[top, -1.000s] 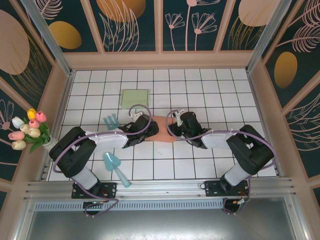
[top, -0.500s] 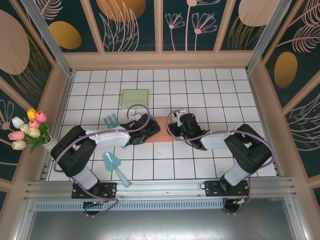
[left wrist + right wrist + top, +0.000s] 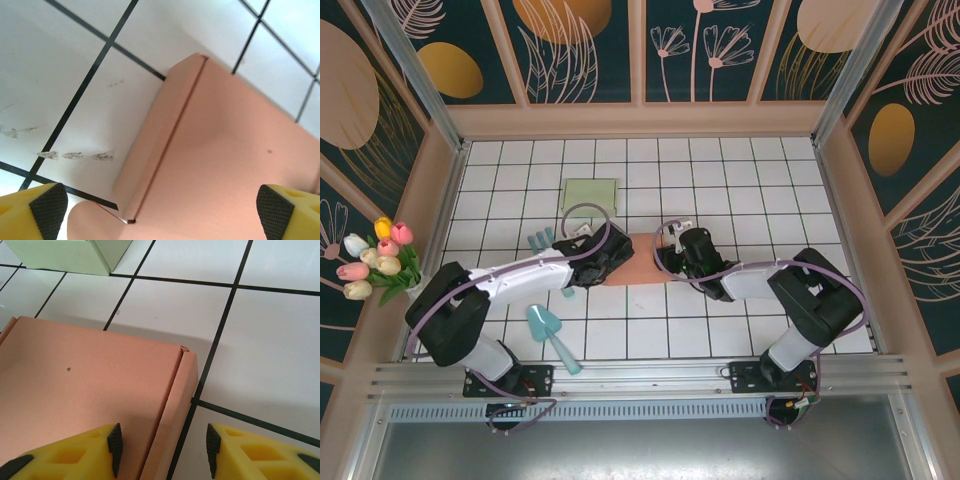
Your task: Fold the paper box
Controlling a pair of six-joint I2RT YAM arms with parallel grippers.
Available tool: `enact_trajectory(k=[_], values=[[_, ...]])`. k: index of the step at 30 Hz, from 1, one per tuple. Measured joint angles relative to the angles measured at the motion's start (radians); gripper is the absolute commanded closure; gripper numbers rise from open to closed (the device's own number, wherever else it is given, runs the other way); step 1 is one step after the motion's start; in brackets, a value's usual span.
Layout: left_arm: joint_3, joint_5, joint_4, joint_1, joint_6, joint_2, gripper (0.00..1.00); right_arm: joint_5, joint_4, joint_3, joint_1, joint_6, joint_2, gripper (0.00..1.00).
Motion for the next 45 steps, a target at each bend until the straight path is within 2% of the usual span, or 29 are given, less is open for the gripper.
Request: enact_trajectory(k=[7, 12, 25, 33, 40, 45], values=[[0.007, 0.014, -0.026, 0.000, -0.130, -0.002, 0.01, 0.000, 0.001, 0.000, 0.000, 0.000, 0.000, 0.50], [0.027, 0.064, -0.031, 0.000, -0.198, 0.046, 0.02, -0.001, 0.005, 0.000, 0.000, 0.000, 0.003, 0.50], [0.029, 0.182, 0.008, 0.000, -0.242, 0.124, 0.07, -0.001, 0.041, -0.004, 0.000, 0.007, 0.021, 0.51], [0.030, 0.168, 0.016, 0.000, -0.248, 0.124, 0.15, -0.001, 0.063, -0.004, 0.000, 0.008, 0.033, 0.51], [0.080, 0.113, -0.068, -0.001, -0.204, 0.124, 0.05, 0.000, 0.079, -0.013, 0.000, 0.007, 0.033, 0.51], [0.094, 0.035, -0.157, -0.002, -0.177, 0.094, 0.04, 0.001, 0.083, -0.013, 0.000, 0.007, 0.035, 0.51]])
